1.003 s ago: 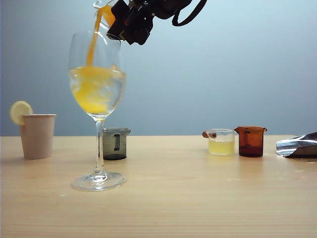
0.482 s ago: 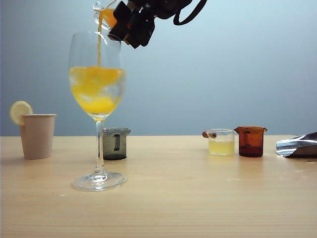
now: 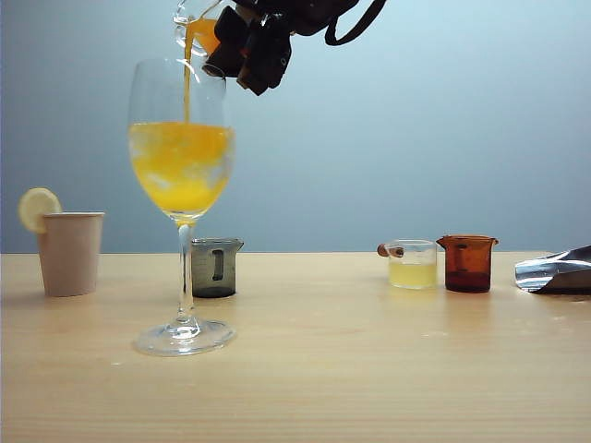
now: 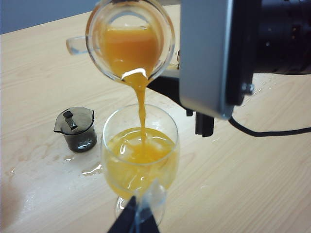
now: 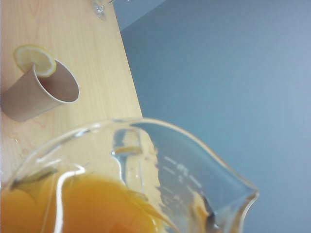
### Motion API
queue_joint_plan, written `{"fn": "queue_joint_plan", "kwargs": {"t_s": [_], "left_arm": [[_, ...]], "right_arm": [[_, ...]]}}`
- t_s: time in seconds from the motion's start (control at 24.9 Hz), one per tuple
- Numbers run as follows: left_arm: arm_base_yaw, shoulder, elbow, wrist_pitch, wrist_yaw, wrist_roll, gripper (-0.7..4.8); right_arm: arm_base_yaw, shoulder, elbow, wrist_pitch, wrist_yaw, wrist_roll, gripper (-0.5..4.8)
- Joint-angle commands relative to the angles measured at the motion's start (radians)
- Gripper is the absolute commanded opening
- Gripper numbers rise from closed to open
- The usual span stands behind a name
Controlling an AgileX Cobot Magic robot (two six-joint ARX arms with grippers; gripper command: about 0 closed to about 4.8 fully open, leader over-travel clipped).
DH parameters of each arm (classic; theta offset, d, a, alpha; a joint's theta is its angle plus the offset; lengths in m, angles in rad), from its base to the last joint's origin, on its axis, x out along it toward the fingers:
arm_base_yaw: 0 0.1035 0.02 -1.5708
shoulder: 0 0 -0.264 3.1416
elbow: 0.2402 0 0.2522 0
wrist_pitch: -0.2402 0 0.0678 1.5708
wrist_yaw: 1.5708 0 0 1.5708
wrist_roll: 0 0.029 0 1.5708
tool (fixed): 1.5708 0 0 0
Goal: Pick up the second measuring cup from the left, pour the orange juice inside into the goblet, and finally put the measuring cup back in its original place.
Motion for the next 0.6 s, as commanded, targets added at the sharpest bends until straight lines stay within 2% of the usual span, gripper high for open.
{"fn": "queue_joint_plan", "kwargs": {"t_s": [0.04,0.6], "left_arm": [[0.000,-0.002,0.005,0.005,0.000,0.001,-0.05],[0.000,-0.002,0.005,0.005,0.000,0.001,-0.05]], "right_arm": [[0.000,-0.008,0.009,0.039,0.001,-0.035,2.20],[0.001,-0.009,0.009,0.062,0.002,-0.134,2.20]]}}
